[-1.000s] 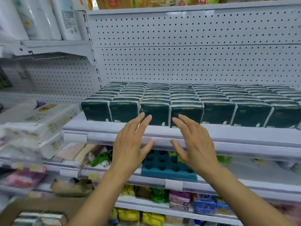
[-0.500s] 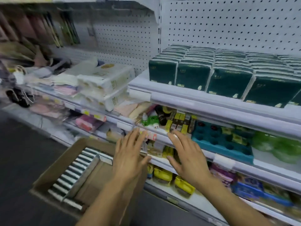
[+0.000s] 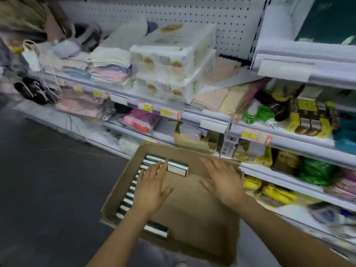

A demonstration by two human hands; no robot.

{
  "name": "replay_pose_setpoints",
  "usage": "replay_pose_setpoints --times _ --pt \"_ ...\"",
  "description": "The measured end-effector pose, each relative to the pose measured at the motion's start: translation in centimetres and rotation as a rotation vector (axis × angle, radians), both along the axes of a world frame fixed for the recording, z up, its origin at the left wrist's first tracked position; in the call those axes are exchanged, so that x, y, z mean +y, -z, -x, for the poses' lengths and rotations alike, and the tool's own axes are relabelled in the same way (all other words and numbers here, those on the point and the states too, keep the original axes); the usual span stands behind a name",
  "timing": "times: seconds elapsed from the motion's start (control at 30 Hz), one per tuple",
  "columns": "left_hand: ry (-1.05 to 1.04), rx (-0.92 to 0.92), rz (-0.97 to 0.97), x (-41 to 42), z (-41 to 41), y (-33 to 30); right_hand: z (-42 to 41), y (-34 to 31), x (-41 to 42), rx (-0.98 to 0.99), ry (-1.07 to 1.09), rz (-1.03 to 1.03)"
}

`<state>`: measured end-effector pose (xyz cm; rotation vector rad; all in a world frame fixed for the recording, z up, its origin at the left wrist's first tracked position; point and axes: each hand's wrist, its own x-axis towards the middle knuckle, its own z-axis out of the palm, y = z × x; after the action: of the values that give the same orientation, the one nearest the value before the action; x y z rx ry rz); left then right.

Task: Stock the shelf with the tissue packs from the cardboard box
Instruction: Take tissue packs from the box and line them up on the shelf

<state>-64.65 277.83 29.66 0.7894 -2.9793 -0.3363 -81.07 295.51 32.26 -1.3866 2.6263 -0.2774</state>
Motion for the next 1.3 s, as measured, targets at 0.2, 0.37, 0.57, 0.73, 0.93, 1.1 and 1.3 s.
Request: replay_pose_setpoints --times 0.2,0.37,0.57,0.73,0.93,1.1,1.3 --pt "-0.045 -0.125 -0.154 -6.6 -1.7 7.9 -0.9 6.9 -6.2 -0.117 0.019 -0.157" --pt "-0.048 -0.205 -0.223 -10.4 -0.7 13.4 0.9 12.5 -10.3 -0.151 0.035 -0.254" --pt "0.02 -0.167 -0.166 -14.1 3.2 18.5 3.5 18.8 -14.5 -0.145 0.05 -0.324" --pt "0.053 -0.184 -0.078 -16.3 5.6 20.8 3.9 22.7 -16.6 -0.193 0.069 -0.363" --pt "0.14 -0.333 0.11 -17.6 7.4 20.6 3.8 24.7 -16.2 -0.131 0.091 -0.377" --pt "0.296 -0.478 0.283 -17.6 8.5 20.4 3.9 24.5 -14.5 -0.198 0.155 -0.285" --pt "0.336 -0.32 0.244 -17.5 7.5 18.3 3.3 21.3 -11.2 -0.276 0.282 -0.035"
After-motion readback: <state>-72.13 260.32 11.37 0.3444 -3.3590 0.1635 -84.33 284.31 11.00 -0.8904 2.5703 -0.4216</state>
